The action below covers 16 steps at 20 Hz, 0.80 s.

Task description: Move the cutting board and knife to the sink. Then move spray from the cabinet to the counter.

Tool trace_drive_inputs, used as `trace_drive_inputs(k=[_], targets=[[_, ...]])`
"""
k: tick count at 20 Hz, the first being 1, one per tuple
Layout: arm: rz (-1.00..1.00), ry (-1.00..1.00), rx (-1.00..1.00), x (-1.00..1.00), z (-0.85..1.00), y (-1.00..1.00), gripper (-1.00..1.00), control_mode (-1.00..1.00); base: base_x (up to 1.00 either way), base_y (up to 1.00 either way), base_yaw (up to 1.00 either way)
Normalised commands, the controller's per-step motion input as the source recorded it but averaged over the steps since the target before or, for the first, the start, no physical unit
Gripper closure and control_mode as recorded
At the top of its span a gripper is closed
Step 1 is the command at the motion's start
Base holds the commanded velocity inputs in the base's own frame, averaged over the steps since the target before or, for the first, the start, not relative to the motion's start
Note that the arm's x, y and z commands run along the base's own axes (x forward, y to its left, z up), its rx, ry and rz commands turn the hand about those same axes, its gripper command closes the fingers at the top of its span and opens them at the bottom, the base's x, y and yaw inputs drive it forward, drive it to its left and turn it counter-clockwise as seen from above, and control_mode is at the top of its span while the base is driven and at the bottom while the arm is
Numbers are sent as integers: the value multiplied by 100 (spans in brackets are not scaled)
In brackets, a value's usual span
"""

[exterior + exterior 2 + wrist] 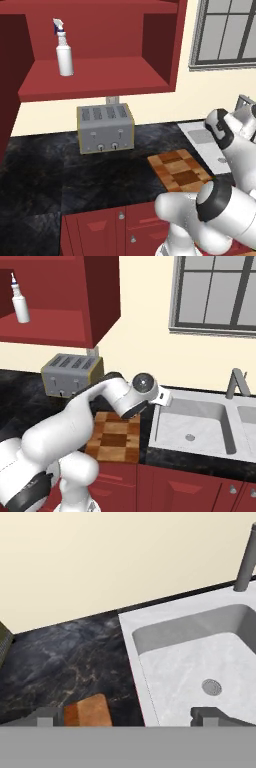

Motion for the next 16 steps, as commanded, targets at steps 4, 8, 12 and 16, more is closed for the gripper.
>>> trace_drive_inputs(k=[4,8,12,16], targets=[[0,1,0,-83,58,0,-100,-100,0,0,0],[0,-3,3,-91,1,0,-100,-100,0,0,0],[0,-11,10,-89,0,0,-100,-100,0,0,0],[-1,-11,15,-84,1,0,-100,-100,0,0,0]])
